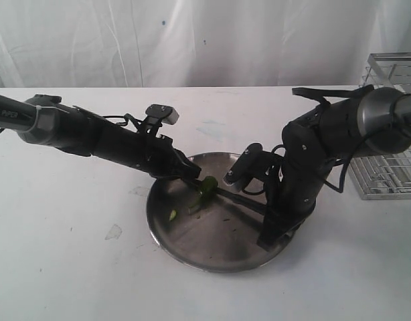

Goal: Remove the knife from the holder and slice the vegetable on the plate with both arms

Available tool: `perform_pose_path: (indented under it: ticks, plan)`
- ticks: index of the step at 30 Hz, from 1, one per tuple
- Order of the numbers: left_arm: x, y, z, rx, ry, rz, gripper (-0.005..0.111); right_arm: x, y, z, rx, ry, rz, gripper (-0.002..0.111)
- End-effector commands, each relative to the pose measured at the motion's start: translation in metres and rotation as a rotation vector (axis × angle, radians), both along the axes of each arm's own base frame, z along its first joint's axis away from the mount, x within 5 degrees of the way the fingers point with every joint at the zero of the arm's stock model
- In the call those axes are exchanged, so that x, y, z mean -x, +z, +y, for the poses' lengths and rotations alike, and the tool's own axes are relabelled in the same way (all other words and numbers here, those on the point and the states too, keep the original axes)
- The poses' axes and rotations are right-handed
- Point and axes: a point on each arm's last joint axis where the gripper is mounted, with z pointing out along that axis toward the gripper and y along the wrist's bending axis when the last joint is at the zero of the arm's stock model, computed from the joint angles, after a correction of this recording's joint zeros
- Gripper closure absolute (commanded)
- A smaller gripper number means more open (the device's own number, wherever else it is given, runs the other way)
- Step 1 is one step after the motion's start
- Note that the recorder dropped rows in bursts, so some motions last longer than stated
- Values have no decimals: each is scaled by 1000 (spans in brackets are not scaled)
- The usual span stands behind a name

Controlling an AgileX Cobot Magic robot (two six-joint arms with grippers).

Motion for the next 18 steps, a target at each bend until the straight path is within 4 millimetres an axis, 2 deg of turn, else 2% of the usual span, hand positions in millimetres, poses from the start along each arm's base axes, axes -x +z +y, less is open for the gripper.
perform_pose_path:
  ticks: [1,18]
  plan:
    - [12,-9,-4,0,-87,48,107,-7,0,-1,-30,-29,-63,108]
    - [15,-7,-6,33,-118,66,107,-14,3,1,-49,-28,-138,108]
